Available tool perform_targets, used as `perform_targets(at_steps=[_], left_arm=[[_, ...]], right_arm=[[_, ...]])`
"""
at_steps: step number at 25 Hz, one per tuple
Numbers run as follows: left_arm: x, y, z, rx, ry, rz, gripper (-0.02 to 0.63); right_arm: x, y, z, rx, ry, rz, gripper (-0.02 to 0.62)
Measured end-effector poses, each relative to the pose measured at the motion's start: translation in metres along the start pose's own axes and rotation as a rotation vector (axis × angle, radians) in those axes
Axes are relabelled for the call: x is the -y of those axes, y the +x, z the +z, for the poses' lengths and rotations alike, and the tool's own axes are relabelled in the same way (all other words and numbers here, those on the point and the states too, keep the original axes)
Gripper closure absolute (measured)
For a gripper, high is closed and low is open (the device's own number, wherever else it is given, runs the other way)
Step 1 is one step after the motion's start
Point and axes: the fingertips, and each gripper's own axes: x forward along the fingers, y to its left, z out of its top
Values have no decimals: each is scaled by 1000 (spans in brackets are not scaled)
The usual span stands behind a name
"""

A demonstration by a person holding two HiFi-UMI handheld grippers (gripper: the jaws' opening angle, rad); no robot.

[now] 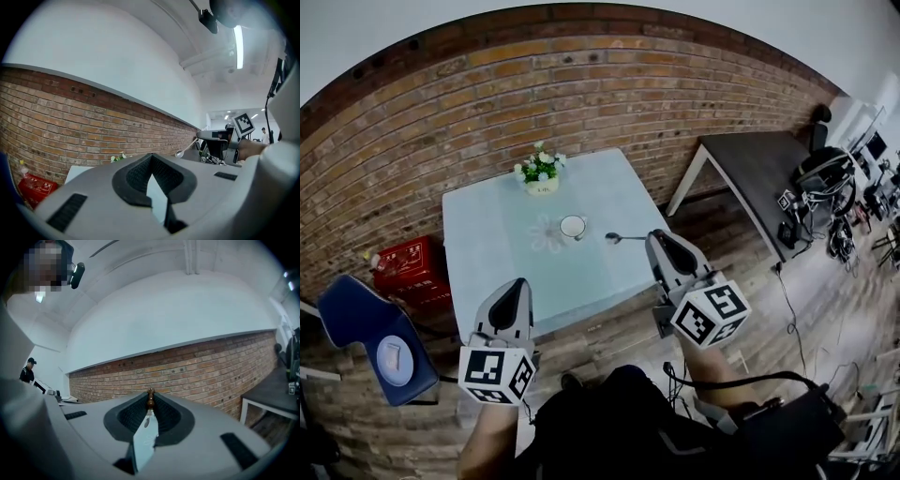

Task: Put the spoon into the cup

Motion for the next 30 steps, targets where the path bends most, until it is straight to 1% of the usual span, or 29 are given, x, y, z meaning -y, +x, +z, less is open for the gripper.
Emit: perform_targets(at_steps=[3, 6, 9, 15, 19, 22, 30], left_arm=[[-8, 4, 0, 9, -3, 1, 598], [-21, 8, -7, 0, -14, 29, 598], [-27, 16, -12, -9, -18, 55, 598], [-38, 39, -19, -29, -35, 126, 598], [-37, 53, -18, -10, -32, 152, 598], [-39, 63, -19, -10, -29, 185, 598], [-40, 83, -33, -62, -32, 268, 598]], right_arm=[[3, 16, -2, -19, -3, -11, 545], [8, 36, -4, -32, 5, -12, 546], [18, 56, -8, -49, 1, 5, 546], [39, 99, -21, -85, 2, 69, 545], [54, 126, -33, -115, 4, 114, 545], [65, 147, -48, -148, 15, 139, 546], [89, 191, -85, -235, 38, 212, 545]])
